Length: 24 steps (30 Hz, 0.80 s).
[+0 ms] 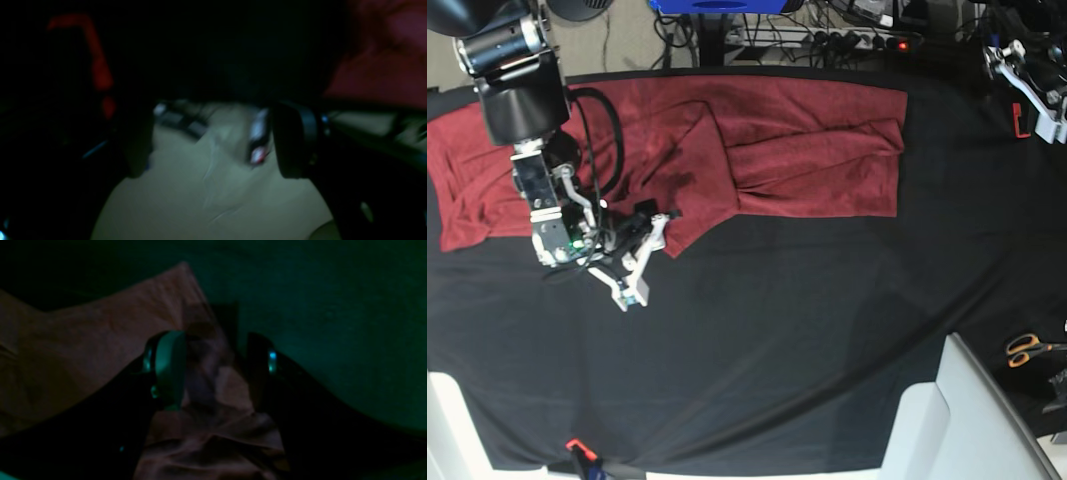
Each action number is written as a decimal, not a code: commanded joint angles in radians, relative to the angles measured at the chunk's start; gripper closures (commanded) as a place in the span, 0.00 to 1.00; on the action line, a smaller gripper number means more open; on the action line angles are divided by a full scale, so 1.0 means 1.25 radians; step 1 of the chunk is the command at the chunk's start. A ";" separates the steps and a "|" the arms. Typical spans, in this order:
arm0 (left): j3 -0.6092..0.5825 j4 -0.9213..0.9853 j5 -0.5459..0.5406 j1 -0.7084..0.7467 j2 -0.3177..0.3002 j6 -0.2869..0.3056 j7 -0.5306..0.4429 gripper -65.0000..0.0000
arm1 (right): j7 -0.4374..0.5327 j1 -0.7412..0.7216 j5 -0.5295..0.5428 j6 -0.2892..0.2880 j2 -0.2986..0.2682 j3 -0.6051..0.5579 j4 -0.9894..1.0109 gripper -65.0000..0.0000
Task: Fold the T-shirt properly
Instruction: 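Open the right gripper, release the sleeve and raise it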
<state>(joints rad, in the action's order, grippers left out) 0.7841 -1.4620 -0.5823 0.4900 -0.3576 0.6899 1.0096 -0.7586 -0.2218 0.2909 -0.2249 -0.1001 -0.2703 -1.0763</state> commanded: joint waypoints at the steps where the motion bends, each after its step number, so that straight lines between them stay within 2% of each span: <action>1: 0.007 -0.012 0.020 0.000 0.003 0.007 -0.017 0.19 | 0.010 -0.020 0.004 -0.001 -0.002 0.002 -0.006 0.57; 4: 0.009 -0.008 0.092 0.000 0.031 0.007 -0.078 0.19 | 0.018 -0.020 0.004 -0.001 -0.003 0.002 0.017 0.58; 6: 0.009 -0.007 0.114 0.001 0.044 0.007 -0.093 0.19 | 0.038 -0.020 0.004 -0.001 -0.003 0.002 0.038 0.61; 7: 0.009 -0.007 0.119 0.001 0.049 0.007 -0.093 0.19 | 0.042 -0.020 0.004 -0.001 -0.003 0.002 0.048 0.65; 11: 0.009 -0.007 0.120 0.000 0.051 0.007 -0.093 0.19 | 0.037 -0.016 0.006 -0.001 0.003 0.002 0.054 1.00; 16: 0.009 -0.011 0.120 0.000 0.049 0.007 -0.095 0.19 | 0.024 0.009 0.007 0.000 0.005 0.002 -0.023 0.99; 24: 0.009 -0.006 0.125 -0.016 0.047 0.007 -0.094 0.19 | -0.106 0.077 0.007 0.014 0.005 0.003 -0.291 0.99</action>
<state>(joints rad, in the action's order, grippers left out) 0.7864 -1.4563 -0.4183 0.4660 -0.2794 0.6899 0.9035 -0.8883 -0.1242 0.2897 -0.2066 -0.0937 -0.2676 -1.4330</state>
